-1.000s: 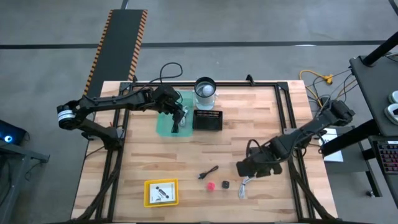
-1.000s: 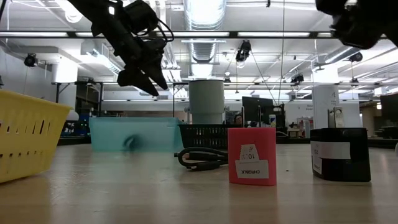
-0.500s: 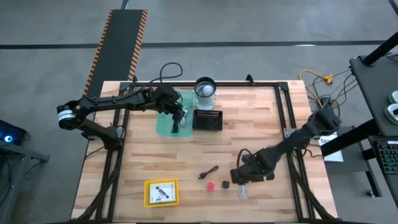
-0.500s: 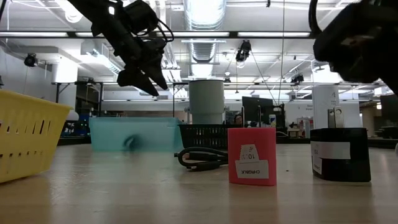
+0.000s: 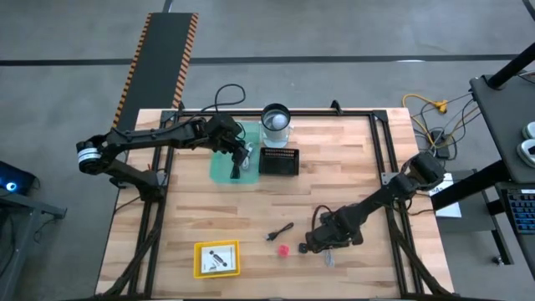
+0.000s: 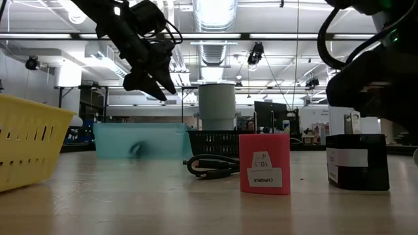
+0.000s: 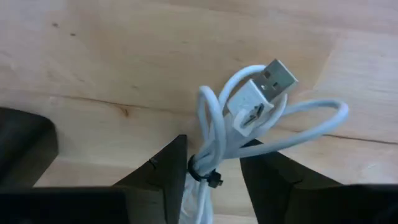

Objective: Pick and place items into bin
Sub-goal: Put the white charger cable into the green bin

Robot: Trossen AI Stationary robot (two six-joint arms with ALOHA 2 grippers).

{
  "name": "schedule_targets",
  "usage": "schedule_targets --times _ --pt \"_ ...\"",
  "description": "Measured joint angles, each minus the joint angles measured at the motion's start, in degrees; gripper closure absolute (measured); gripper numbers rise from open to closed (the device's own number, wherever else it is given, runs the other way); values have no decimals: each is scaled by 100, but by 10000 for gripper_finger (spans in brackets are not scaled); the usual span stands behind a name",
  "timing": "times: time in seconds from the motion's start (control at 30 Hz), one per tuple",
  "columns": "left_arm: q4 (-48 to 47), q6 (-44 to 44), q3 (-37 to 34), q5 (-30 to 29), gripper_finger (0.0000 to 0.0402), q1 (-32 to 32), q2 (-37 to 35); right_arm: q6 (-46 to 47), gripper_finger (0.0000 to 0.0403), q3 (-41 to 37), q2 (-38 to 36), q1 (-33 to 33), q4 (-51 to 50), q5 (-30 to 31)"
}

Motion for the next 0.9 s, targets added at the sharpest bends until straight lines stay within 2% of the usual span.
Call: schedule_targets --times 0.1,0.27,0.37,0.5,0.63,0.77,0.83,0.9 --pt "1 0 0 -2 195 -1 0 -129 298 2 3 -4 19 -1" --pt "1 0 0 -1 195 0 0 -288 373 -1 -50 -2 17 22" --pt "5 54 0 178 195 0 0 -435 377 0 -114 -4 28 213" --pt "235 395 9 907 195 -2 0 -374 377 2 -390 -15 24 830" --pt "816 446 -18 1605 195 -2 0 -532 377 2 -939 -32 0 2133" --pt "1608 446 -76 2373 198 -2 15 -797 377 2 -1688 -32 68 4235" --pt "2048 416 -89 2954 201 -4 43 -1370 377 1 -2033 0 328 5402" --pt "2530 385 -96 3621 205 -16 83 -2360 377 2 -2346 11 860 6389"
